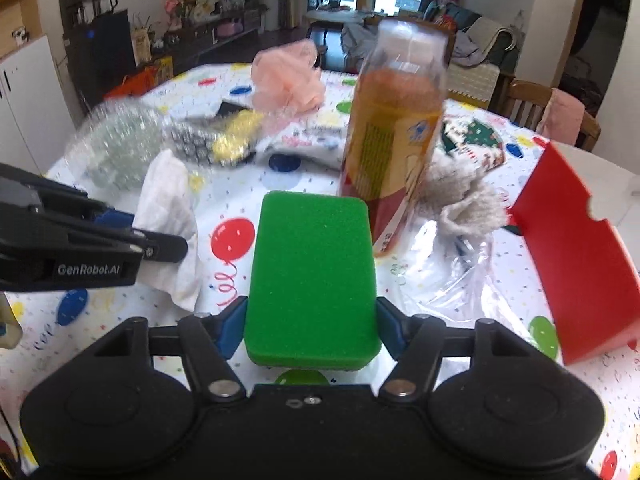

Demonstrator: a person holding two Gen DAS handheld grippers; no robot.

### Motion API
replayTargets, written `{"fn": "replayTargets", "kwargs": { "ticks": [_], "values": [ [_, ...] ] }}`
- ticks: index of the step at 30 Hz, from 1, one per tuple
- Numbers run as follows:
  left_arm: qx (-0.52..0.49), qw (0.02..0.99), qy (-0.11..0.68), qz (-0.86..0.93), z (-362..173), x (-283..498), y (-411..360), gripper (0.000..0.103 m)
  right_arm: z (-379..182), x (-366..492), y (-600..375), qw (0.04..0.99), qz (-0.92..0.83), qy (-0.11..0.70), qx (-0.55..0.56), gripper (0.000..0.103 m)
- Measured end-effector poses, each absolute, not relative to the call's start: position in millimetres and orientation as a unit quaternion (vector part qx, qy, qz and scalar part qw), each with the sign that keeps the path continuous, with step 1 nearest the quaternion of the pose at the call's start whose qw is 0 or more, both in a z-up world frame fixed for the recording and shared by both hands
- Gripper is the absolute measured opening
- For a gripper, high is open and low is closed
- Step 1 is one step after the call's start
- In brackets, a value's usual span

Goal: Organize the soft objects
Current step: 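Grasp the white cloth with the left tool while the right tool grasps the green sponge, then carry the white cloth and green sponge into the red box with both tools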

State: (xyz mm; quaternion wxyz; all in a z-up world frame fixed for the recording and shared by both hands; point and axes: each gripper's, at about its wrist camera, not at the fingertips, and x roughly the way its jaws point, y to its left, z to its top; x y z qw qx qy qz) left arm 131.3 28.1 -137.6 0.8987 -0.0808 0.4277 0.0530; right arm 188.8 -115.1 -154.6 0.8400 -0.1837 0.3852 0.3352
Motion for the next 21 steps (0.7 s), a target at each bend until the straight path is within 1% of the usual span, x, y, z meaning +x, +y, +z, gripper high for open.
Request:
{"fn": "replayTargets", "kwargs": {
  "ticks": [12,21],
  "values": [
    [-0.053,0.923,0.38,-0.033,-67.5,129.4,-16.6,0.023,-86.9,172.3,-166.2,0.874,0.299,0.355,-0.146,0.066],
    [-0.039,0.927,0.361,-0.091,-32.2,168.5,-66.5,0.023,-39.1,198.0,-222.1,0.896,0.249,0.347,-0.122,0.066]
  ]
}}
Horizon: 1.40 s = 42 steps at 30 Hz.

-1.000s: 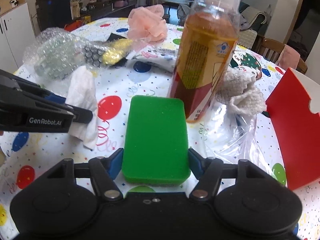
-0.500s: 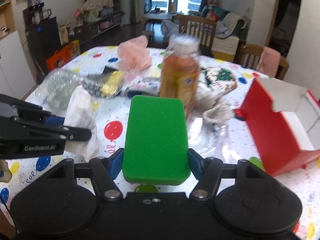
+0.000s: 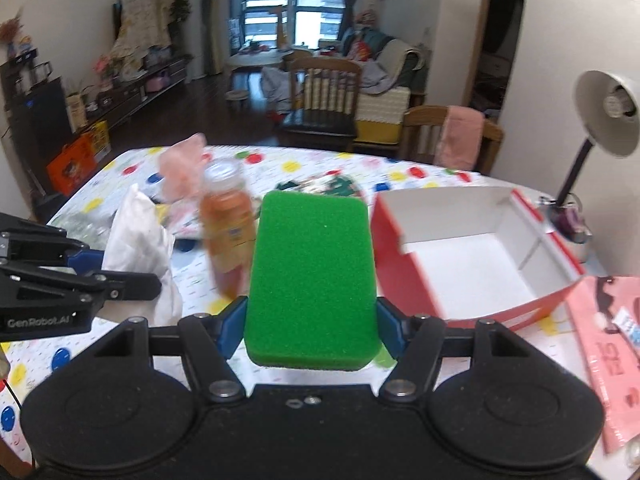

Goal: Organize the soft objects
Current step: 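Carry the white cloth and green sponge into the red box with both tools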

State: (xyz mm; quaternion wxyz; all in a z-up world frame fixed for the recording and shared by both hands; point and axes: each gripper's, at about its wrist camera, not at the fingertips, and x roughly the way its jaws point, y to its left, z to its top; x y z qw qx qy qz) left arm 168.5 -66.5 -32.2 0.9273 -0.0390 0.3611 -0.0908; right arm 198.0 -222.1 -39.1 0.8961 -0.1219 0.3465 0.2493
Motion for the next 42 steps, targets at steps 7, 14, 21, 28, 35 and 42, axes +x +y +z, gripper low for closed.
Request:
{"fn": "replayTargets", "kwargs": {
  "ticks": [7,14,21,28,35,42],
  "values": [
    [-0.026,0.929,0.352,-0.115,-13.6,211.3,-109.8,0.023,-23.6,231.5,-265.8,0.91,0.216,0.337,-0.108,0.066],
    [-0.018,0.921,0.366,-0.133,-14.8,266.3,-161.1,0.023,-19.3,272.4,-303.6,0.919,0.189,0.33,-0.109,0.066],
    [-0.011,0.91,0.394,-0.127,-23.3,322.2,-201.0,0.023,-21.6,312.0,-330.1,0.914,0.177,0.345,-0.122,0.066],
    [0.013,0.897,0.425,-0.118,-34.5,375.0,-229.7,0.023,-35.6,366.4,-354.2,0.896,0.166,0.397,-0.112,0.066],
    [0.05,0.875,0.468,-0.115,-53.8,425.1,-258.4,0.023,-55.5,415.4,-375.8,0.886,0.148,0.428,-0.1,0.066],
    [0.03,0.851,0.516,-0.093,-86.7,475.3,-258.5,0.023,-87.4,462.4,-386.8,0.874,0.136,0.453,-0.116,0.066]
  ]
}}
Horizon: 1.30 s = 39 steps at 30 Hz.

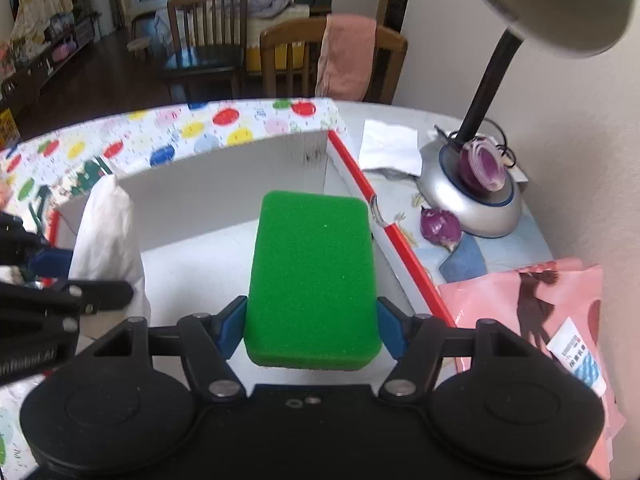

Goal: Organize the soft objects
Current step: 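Carry the white cloth and green sponge into the red box with both tools, then open both tools to release cloth and sponge, then lift away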

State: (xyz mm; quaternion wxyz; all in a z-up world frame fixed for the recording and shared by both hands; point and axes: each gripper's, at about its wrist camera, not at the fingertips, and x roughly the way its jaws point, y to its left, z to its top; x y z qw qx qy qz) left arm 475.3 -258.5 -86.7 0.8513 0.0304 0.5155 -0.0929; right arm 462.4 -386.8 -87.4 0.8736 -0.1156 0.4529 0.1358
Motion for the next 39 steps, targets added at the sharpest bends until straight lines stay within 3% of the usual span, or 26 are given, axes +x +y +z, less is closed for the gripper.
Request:
{"fn": "replayTargets", "kwargs": {
  "ticks": [19,33,35,37,39],
  "values": [
    [0.021,0.798,0.595,-0.089,-157.5,532.3,-269.5,0.023,-144.5,502.2,-370.8,0.819,0.15,0.523,-0.182,0.066],
    [-0.009,0.785,0.613,-0.092,-169.5,531.7,-267.5,0.024,-155.2,501.1,-369.7,0.807,0.157,0.538,-0.187,0.07],
    [-0.018,0.786,0.611,-0.088,-167.8,529.8,-265.1,0.03,-156.1,501.0,-369.5,0.807,0.156,0.538,-0.187,0.073],
    [-0.019,0.791,0.605,-0.088,-165.2,528.1,-264.3,0.065,-155.6,500.9,-370.6,0.808,0.158,0.538,-0.182,0.074],
    [-0.02,0.799,0.595,-0.088,-160.3,525.9,-262.7,0.075,-153.7,499.0,-371.1,0.81,0.16,0.535,-0.177,0.076]
  ]
}}
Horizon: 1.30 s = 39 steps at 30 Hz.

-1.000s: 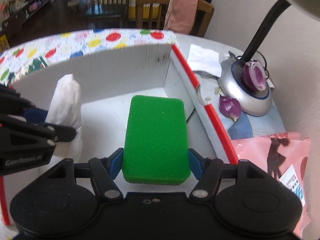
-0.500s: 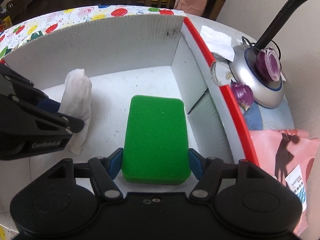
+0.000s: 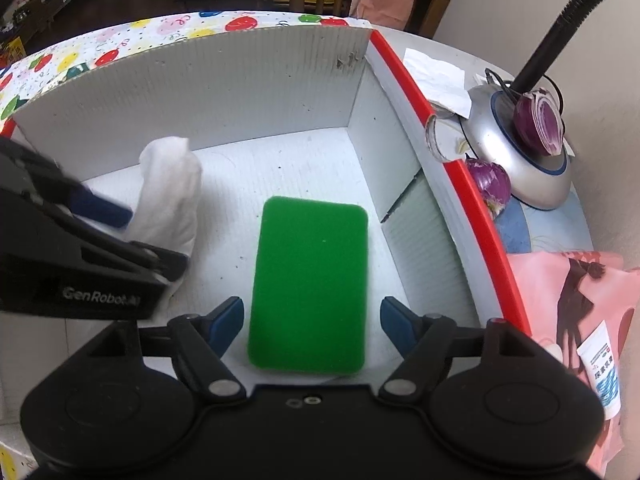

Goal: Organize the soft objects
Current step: 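Open both tools to release cloth and sponge, then lift away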

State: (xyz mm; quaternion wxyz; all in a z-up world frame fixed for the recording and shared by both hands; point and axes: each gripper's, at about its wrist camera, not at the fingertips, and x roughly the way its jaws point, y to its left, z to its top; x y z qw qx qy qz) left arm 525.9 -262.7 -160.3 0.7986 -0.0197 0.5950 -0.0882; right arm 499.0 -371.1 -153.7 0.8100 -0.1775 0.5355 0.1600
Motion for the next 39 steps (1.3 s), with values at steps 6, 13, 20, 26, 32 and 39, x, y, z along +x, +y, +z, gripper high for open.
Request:
{"fn": "replayTargets", "kwargs": {
  "ticks": [6,13,20,26,32,39],
  "values": [
    [-0.014,0.817,0.569,-0.088,-141.6,516.0,-262.7,0.075,-146.7,492.7,-372.8,0.817,0.164,0.524,-0.176,0.08],
    [0.002,0.841,0.534,-0.084,-114.8,497.1,-255.5,0.075,-124.5,481.8,-380.6,0.834,0.172,0.501,-0.157,0.087],
    [0.008,0.864,0.497,-0.079,-88.1,467.9,-244.3,0.075,-101.3,463.4,-386.4,0.847,0.182,0.479,-0.141,0.09],
    [0.019,0.88,0.469,-0.073,-64.2,437.2,-238.2,0.075,-84.4,443.7,-387.7,0.857,0.191,0.462,-0.125,0.091],
    [0.008,0.894,0.441,-0.083,-37.9,404.5,-225.0,0.075,-65.0,418.7,-384.6,0.868,0.202,0.439,-0.114,0.093],
    [-0.004,0.909,0.409,-0.083,-12.7,360.8,-201.6,0.075,-38.7,388.5,-377.7,0.884,0.215,0.403,-0.101,0.095]
  ]
}}
